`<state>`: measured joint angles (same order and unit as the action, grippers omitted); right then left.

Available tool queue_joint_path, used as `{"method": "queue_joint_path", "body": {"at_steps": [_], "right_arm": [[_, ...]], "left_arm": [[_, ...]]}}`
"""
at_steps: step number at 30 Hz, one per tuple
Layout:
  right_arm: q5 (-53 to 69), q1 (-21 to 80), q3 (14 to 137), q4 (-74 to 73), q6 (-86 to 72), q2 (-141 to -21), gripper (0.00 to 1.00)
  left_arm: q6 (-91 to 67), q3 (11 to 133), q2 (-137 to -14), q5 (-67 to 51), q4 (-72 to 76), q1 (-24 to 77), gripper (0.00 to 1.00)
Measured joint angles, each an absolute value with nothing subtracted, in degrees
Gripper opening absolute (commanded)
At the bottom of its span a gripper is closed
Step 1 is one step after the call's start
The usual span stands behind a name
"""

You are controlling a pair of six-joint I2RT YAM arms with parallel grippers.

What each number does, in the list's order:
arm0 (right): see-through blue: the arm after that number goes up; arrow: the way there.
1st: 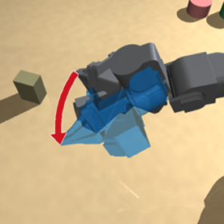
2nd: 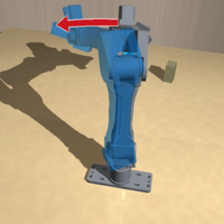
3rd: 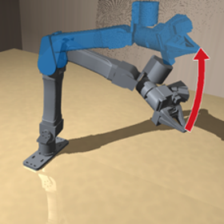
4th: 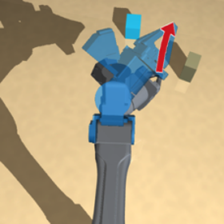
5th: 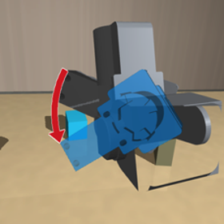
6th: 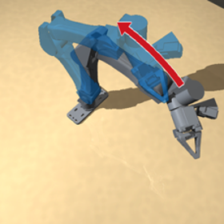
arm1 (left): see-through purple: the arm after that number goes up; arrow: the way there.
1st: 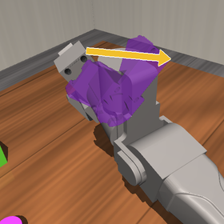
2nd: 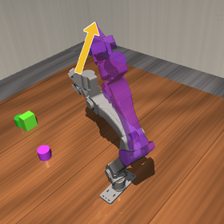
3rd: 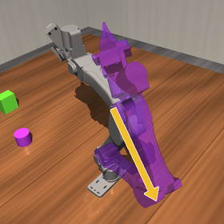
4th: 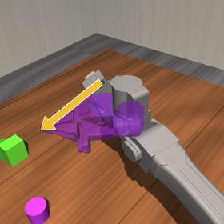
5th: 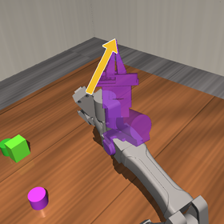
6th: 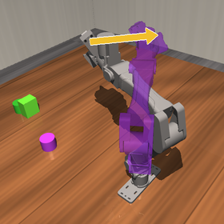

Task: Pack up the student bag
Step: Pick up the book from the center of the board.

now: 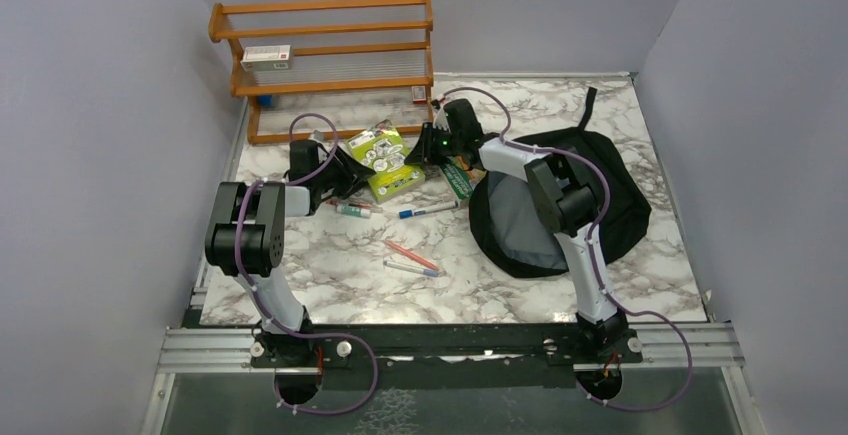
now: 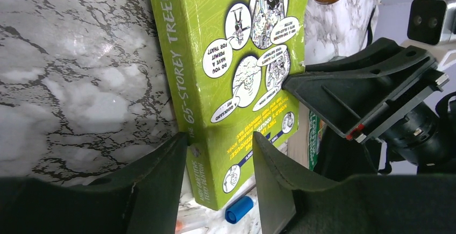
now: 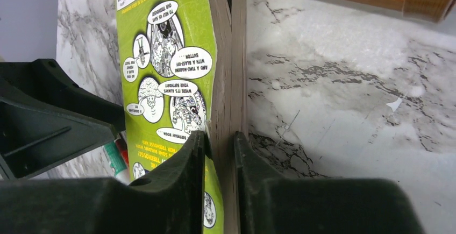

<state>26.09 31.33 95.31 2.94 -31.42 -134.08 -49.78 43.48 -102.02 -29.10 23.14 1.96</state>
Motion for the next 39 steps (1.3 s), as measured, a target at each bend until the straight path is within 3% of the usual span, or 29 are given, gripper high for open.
{"method": "queue_joint_path", "body": {"at_steps": [3, 12, 30, 39], "right_arm": [[25.78, 31.11, 95.07, 3.36, -32.45, -134.04, 0.01], [25.78, 29.91, 93.67, 5.19, -36.01, -134.04, 0.01], [27.94, 28.29, 92.97, 4.84, -37.98, -134.06, 0.01], [28.69, 27.94, 92.90, 4.84, -38.13, -134.15, 0.01]], "left_arm": [[-49.67, 43.48, -102.02, -29.10, 23.16, 1.96, 0.62], [-48.93, 43.38, -101.23, -28.86, 22.59, 1.93, 0.72], [-49.21, 43.92, -101.78, -28.45, 22.94, 3.57, 0.72], [-52.58, 44.21, -104.88, -28.99, 28.80, 4.51, 0.67]]}}
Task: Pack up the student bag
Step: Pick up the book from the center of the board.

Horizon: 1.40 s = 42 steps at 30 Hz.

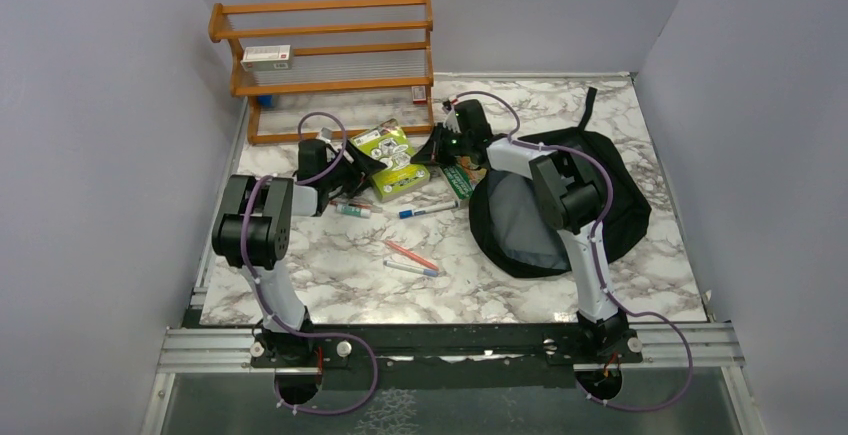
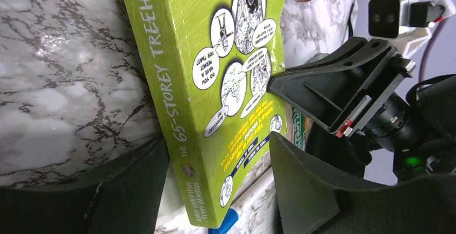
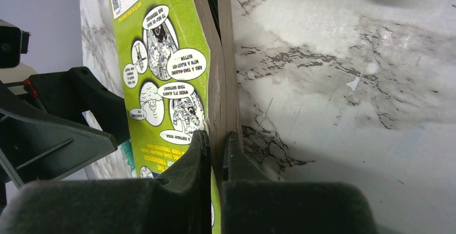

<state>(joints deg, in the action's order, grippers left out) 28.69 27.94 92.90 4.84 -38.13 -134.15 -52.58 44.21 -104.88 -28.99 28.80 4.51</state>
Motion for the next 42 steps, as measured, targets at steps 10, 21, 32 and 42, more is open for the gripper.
{"method": "queue_joint_path", "body": {"at_steps": [10, 21, 32, 42], "right_arm": [[30.28, 27.22, 92.88, 4.89, -38.09, -134.37, 0.01], [33.19, 26.57, 92.25, 5.74, -37.65, -134.45, 0.09], [29.89, 26.50, 87.26, -0.84, -31.83, -122.65, 0.60], [21.34, 26.48, 72.88, -0.58, -25.56, -94.37, 0.65]], "left_arm": [[-57.74, 39.92, -107.77, -30.28, 41.39, 4.62, 0.43], [-60.95, 39.86, -108.88, -32.38, 44.05, 4.62, 0.00], [-61.14, 39.94, -103.66, -36.80, 43.13, 3.77, 0.00], [-49.56, 41.60, -89.60, -42.61, 30.87, 3.33, 0.00]]}}
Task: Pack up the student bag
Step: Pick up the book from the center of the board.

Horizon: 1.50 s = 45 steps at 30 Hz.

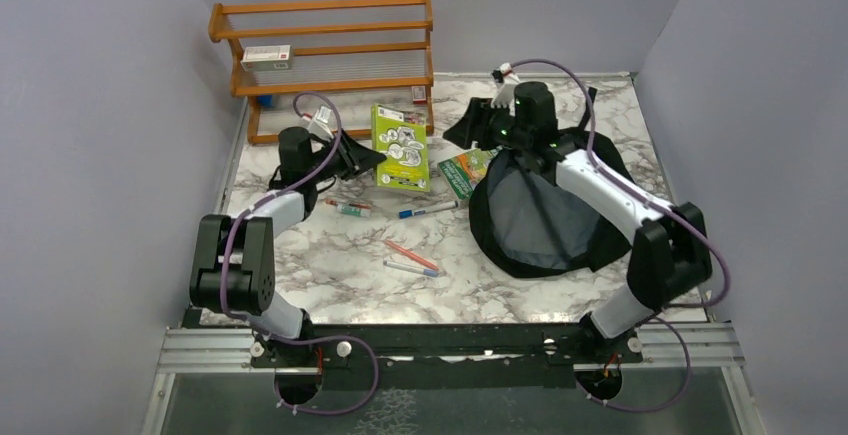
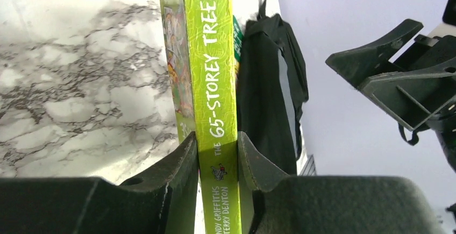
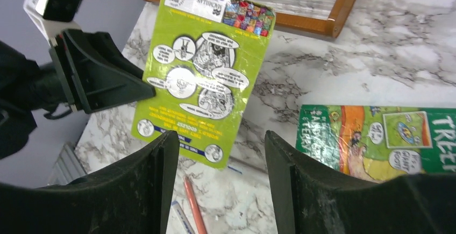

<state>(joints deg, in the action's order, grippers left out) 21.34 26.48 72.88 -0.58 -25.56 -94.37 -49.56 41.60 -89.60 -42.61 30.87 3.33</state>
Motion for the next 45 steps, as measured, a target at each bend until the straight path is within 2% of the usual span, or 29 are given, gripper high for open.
{"method": "queue_joint_path", "body": {"at_steps": [5, 10, 13, 18, 24, 28, 34, 45], "right_arm": [[19.07, 26.41, 64.14, 0.51, -21.89, -82.50, 0.69], [18.48, 26.39, 62.59, -2.26, -18.28, -73.84, 0.70], [17.96, 26.39, 59.46, -2.44, -16.73, -66.63, 0.70], [16.99, 26.39, 56.58, -5.98, -12.91, -54.96, 0.73], [20.01, 26.39, 56.40, -9.47, -4.69, -45.87, 0.82], [24.08, 26.39, 56.40, -10.02, -0.47, -44.73, 0.85], [31.48, 26.39, 55.99, -10.15, 2.98, -49.41, 0.89], [43.22, 26.39, 57.91, -9.93, 8.43, -55.16, 0.88]], "left_arm": [[-37.85, 48.56, -85.12, -45.69, 18.28, 4.75, 0.00], [-23.22, 57.17, -82.35, -43.88, 4.82, 13.67, 0.00], [-17.74, 58.59, -80.44, -45.06, 0.78, 18.61, 0.00], [-10.13, 58.65, -77.49, -47.11, -4.62, 20.93, 0.00], [-2.76, 58.65, -72.42, -48.14, -8.56, 22.33, 0.00], [-0.05, 58.65, -68.90, -51.27, -9.28, 22.98, 0.00], [2.46, 58.72, -66.74, -55.72, -10.50, 23.38, 0.00], [5.65, 59.79, -63.68, -61.95, -13.63, 24.10, 0.00]]}}
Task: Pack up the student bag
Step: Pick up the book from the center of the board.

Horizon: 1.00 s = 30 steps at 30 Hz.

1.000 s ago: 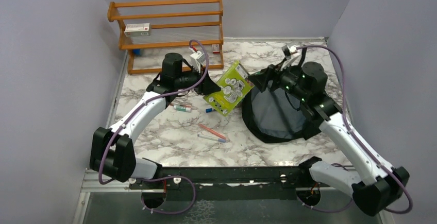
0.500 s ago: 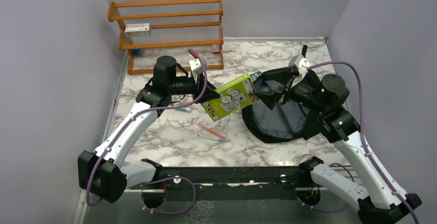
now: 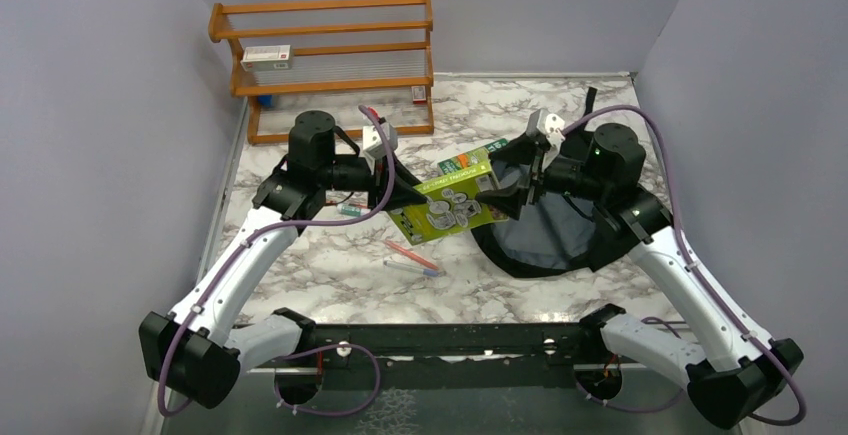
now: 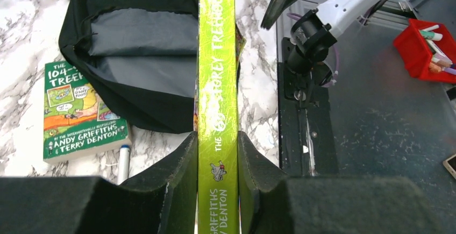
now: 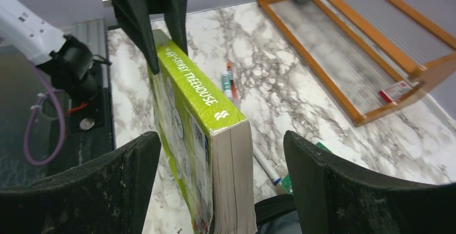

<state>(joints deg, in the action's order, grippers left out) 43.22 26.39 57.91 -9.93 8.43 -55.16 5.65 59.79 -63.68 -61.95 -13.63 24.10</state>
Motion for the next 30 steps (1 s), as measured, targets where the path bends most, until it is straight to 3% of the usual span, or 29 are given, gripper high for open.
{"method": "queue_joint_path", "body": {"at_steps": [10, 17, 20, 25, 27, 30], "right_arm": [[55.92, 26.39, 57.91, -10.37, 8.91, -59.37, 0.77], [63.18, 26.39, 57.36, -10.15, 8.60, -62.43, 0.58], [64.51, 26.39, 56.86, -10.07, 8.58, -63.35, 0.42], [65.21, 26.39, 56.53, -9.74, 8.40, -63.51, 0.02], [65.12, 26.39, 56.34, -9.26, 8.47, -63.40, 0.01], [63.88, 26.39, 55.42, -7.81, 7.31, -62.26, 0.01]], "left_arm": [[6.31, 60.53, -63.33, -65.39, -14.39, 24.25, 0.00], [6.33, 61.71, -63.55, -66.63, -14.90, 24.58, 0.00], [6.28, 62.17, -63.55, -66.74, -14.83, 24.69, 0.00], [5.96, 62.24, -63.55, -67.11, -14.61, 24.88, 0.00], [5.43, 62.24, -63.57, -67.09, -14.26, 24.88, 0.13], [4.36, 62.24, -63.72, -67.11, -13.39, 24.88, 0.57]]}}
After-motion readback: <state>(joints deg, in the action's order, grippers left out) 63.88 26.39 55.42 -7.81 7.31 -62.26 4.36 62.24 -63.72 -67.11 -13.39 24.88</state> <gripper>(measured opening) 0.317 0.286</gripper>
